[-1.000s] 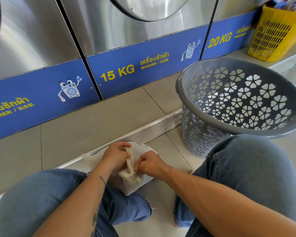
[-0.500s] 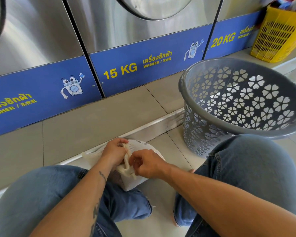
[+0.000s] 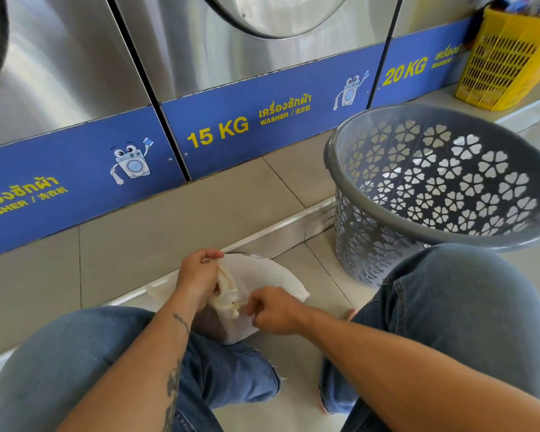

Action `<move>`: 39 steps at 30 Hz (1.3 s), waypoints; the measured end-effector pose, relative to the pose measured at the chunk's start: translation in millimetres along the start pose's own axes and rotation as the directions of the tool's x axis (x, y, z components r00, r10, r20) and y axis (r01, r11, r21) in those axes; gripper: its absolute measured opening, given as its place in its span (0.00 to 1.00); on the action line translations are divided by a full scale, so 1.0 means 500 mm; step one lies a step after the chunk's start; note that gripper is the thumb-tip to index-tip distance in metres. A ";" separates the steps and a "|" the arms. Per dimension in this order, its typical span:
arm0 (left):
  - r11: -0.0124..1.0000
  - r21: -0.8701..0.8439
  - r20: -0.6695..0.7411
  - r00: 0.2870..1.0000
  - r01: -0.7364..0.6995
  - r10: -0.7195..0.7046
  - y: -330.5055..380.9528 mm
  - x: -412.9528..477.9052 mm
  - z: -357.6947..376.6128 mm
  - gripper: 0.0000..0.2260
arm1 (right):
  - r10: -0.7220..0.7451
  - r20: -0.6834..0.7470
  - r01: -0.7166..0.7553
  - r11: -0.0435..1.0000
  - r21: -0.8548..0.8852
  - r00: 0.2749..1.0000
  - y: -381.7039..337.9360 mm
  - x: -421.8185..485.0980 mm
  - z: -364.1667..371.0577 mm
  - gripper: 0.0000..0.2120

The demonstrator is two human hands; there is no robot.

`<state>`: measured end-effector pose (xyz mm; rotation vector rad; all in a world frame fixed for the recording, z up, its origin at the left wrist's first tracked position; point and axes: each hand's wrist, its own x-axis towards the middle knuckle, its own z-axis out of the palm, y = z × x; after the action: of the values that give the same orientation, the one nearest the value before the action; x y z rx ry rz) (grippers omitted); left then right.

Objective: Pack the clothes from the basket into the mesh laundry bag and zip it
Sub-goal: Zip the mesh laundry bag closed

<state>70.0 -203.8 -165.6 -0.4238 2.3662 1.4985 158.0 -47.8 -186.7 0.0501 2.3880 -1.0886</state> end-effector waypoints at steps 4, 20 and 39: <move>1.000 0.006 0.017 1.000 -0.009 0.009 0.004 0.005 0.004 0.15 | 0.103 -0.114 -0.061 0.944 0.324 0.988 -0.019 0.009 -0.015 0.07; 0.998 -0.035 0.137 0.989 -0.056 0.060 0.066 -0.023 0.037 0.12 | 0.116 -0.256 -0.052 0.968 0.244 0.960 -0.045 -0.003 0.039 0.10; 0.901 0.328 0.068 0.958 -0.285 0.279 0.072 -0.028 0.065 0.14 | 0.196 0.110 -0.225 0.873 0.432 0.974 0.023 -0.052 -0.027 0.09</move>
<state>71.4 -158.3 -144.0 0.0186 2.6881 1.1570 177.5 -25.9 -175.0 0.4190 1.9769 -1.4768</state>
